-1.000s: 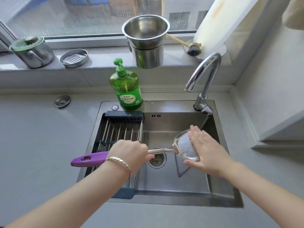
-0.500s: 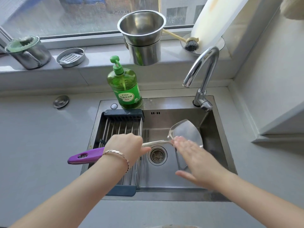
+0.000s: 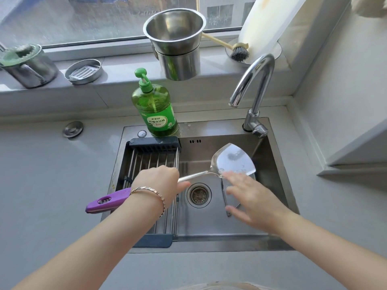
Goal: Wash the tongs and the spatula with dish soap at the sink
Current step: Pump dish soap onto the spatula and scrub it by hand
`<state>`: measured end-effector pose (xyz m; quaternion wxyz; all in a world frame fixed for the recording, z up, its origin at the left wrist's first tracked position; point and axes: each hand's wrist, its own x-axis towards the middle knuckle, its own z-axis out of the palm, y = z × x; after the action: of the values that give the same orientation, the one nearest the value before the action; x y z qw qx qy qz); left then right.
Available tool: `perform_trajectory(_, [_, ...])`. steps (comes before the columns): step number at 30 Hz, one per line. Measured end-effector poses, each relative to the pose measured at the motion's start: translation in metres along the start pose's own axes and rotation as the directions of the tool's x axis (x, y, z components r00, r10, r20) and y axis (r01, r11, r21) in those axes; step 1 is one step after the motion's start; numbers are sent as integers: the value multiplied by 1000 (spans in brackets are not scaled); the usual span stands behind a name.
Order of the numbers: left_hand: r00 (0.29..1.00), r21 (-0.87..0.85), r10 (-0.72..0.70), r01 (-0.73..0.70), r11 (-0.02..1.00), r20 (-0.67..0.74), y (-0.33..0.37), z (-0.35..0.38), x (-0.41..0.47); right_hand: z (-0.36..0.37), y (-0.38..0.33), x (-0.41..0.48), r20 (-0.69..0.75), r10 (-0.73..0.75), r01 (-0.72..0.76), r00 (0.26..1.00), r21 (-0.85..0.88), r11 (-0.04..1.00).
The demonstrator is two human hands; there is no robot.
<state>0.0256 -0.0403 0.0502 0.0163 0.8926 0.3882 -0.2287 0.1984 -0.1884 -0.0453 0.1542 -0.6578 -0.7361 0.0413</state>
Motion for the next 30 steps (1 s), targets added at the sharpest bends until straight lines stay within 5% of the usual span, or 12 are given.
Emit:
perform_trajectory(3, [999, 54, 33, -34, 998, 20, -2, 5, -3, -17, 20, 7, -214, 251, -243, 944, 63, 968])
perform_trajectory(5, [996, 118, 89, -90, 989, 11, -2, 6, -7, -29, 34, 18, -205, 402, -405, 892, 32, 914])
perform_trajectory(8, [974, 211, 225, -214, 954, -32, -2, 2, -10, -41, 38, 34, 242, 278, -327, 930, 193, 925])
perform_trajectory(10, [945, 274, 326, -302, 913, -44, -1, -1, -11, -44, 34, 47, 413, 151, -267, 898, 239, 934])
perform_trajectory(14, [897, 366, 442, -410, 835, -5, 2, -2, -14, -38, 26, 62, 512, 161, -209, 844, 37, 977])
perform_trajectory(18, [913, 351, 409, -381, 855, -6, -7, 0, -16, -36, 32, 61, 590, 167, -438, 790, 353, 827])
perform_trajectory(23, [929, 287, 369, -351, 891, -9, -9, 8, -17, -54, 42, 64, 709, 130, -553, 693, 407, 727])
perform_trajectory(30, [936, 274, 351, -336, 901, -7, -1, 3, -8, -37, 29, 65, 604, 354, -502, 714, 88, 861])
